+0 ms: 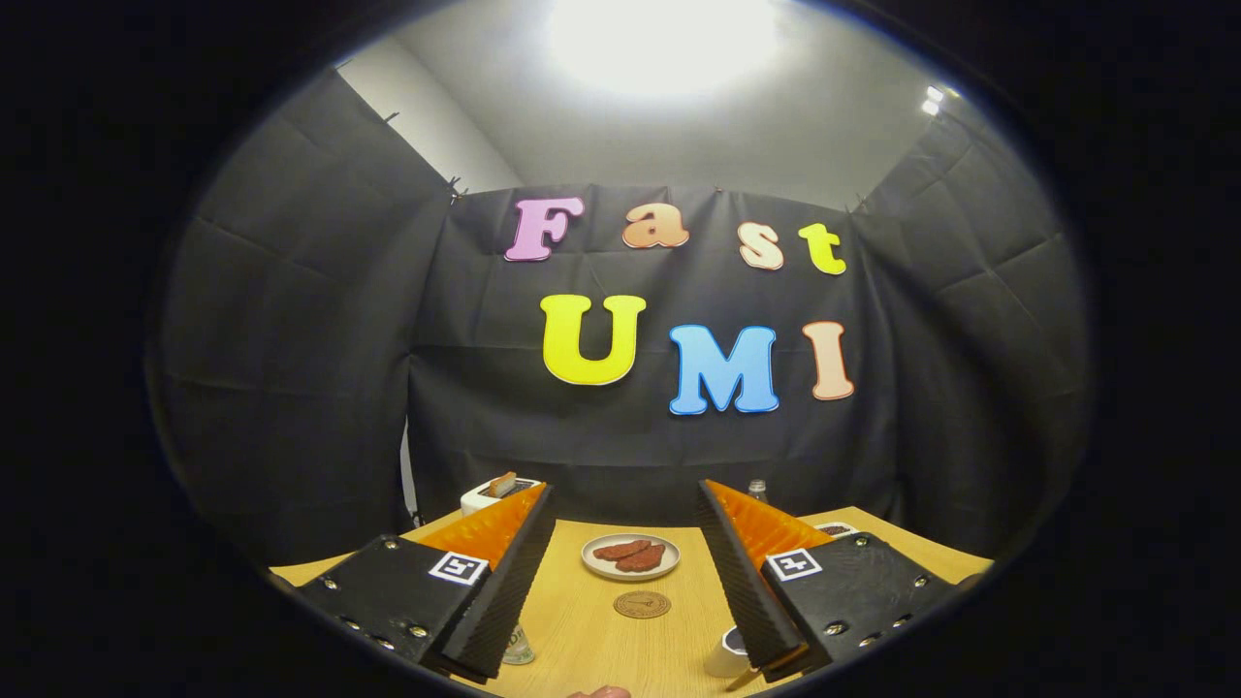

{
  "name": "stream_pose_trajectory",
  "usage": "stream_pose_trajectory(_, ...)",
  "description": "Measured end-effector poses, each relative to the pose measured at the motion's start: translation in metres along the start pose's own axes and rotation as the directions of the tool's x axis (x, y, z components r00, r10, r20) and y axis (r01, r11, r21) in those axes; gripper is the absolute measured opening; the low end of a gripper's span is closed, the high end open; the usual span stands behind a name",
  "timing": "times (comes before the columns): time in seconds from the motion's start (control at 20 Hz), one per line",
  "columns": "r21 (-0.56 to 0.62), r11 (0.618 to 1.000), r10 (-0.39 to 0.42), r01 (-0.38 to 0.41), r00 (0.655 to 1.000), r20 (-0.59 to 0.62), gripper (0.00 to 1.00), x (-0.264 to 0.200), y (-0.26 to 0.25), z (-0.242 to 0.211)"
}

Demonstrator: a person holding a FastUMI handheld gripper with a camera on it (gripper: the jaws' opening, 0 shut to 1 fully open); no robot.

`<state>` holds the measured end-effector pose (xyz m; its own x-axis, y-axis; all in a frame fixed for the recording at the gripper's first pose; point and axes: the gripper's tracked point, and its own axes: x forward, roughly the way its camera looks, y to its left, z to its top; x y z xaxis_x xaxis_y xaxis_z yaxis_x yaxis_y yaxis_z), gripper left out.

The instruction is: Take the bottle from table, then pour the juice into the cup, finally place the bottle on the coaster

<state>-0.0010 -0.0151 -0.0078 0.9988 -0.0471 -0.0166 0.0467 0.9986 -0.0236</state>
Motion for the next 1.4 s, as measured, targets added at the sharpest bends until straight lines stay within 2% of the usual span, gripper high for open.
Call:
stream_pose_trajectory(0.55, -0.025, 1.000, -0.018, 0.019, 0.999, 0.027, 0.89, 0.004, 0.014, -0.004)
stream_pose_trajectory(0.9, 0.010, 1.000, 0.020, -0.020, 0.999, 0.025, 0.89, 0.013, 0.053, -0.026)
stream_pose_trajectory(1.4, 0.018, 0.995, 0.097, -0.097, 0.994, -0.054, 0.89, 0.020, 0.115, -0.086)
